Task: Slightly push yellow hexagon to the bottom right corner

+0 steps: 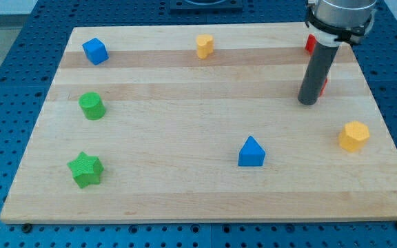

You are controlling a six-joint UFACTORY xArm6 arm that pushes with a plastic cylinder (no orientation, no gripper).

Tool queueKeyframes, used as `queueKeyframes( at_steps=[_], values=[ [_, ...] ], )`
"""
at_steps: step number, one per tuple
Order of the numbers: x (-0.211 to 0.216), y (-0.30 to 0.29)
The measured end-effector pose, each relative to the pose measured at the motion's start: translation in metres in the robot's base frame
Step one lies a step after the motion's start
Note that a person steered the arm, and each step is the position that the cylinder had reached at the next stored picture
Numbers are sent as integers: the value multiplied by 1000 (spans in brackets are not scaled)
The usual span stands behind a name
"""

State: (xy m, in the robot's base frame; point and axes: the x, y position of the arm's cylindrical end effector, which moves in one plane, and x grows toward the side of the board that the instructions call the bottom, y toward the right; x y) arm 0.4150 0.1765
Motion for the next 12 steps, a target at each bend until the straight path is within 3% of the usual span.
queueKeyframes(
  at_steps=[2, 3, 5, 6, 9, 12],
  values=[
    [-10, -63],
    [-77, -63],
    [-73, -29],
    [-48, -3],
    [-22, 11],
    [-22, -66]
  ],
)
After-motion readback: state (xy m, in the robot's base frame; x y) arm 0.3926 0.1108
